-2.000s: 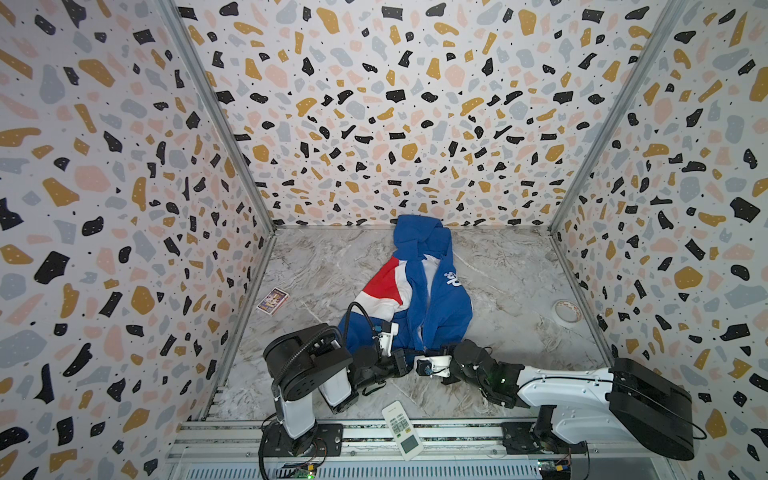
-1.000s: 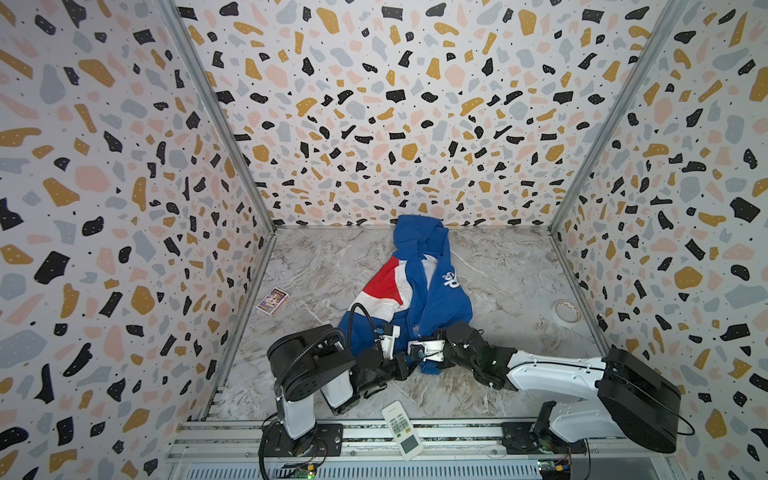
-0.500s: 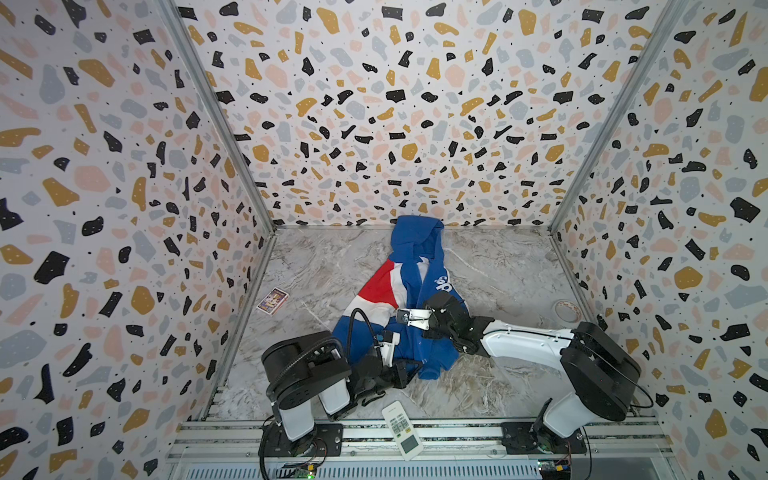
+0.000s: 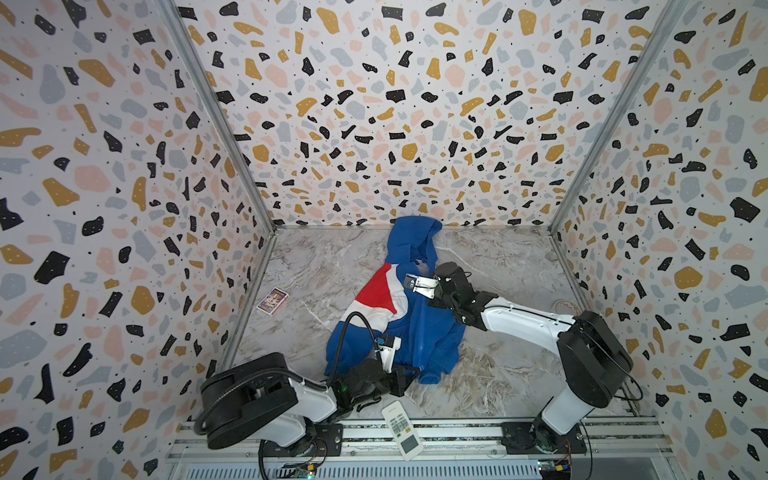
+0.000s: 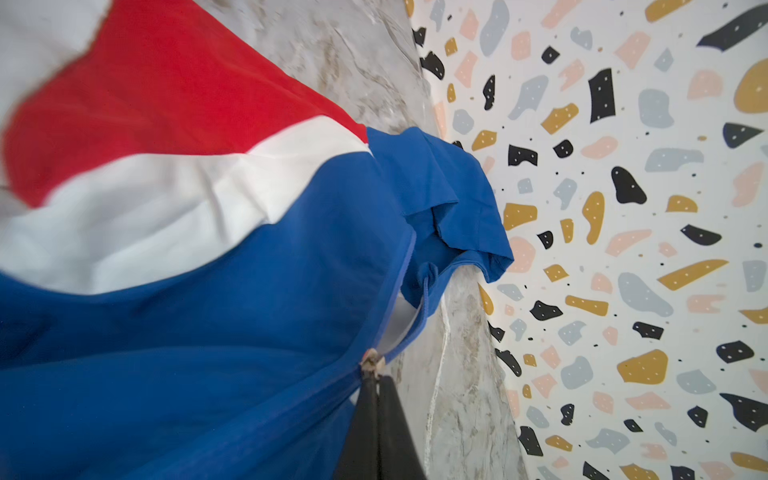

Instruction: Zip up the jacket

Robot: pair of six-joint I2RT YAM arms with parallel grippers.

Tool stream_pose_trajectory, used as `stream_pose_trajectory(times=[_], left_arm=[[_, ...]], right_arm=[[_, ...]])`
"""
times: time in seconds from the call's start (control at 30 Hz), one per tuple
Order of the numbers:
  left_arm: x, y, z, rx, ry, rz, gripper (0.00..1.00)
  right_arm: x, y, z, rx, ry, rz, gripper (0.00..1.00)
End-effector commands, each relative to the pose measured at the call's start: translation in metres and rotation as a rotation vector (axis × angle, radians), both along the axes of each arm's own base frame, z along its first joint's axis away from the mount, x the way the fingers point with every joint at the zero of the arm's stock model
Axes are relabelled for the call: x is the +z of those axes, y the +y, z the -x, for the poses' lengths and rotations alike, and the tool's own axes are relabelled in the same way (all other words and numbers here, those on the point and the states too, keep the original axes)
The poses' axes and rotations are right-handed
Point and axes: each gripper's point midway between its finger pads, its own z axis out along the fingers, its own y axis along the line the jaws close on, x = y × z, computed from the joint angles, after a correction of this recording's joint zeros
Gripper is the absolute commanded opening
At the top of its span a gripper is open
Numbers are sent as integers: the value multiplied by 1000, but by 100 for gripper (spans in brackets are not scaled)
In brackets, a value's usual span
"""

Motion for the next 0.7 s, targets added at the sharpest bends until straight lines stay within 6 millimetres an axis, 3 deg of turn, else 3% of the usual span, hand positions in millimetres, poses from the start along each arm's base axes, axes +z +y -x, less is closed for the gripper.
stream_pose_trajectory(times=[0.0,0.23,0.4,0.53,0.67], left_arm=[[-28,17,12,-17,38,-154,0],[-44,50,10,113,112,-236,0],[-54,69,12,174,157,-262,0],[-52,76,12,198,159,-265,0],[-44,82,7,234,132,-274,0]], right_arm=[[31,-17,-44,-125,-84,-48,0],[35,-31,-106,-269,-96,-146,0],[25,-44,-142,-361,-74,-163,0],[27,-56,-162,-406,-70,-190,0],[40,-59,-167,-464,-67,-247,0]])
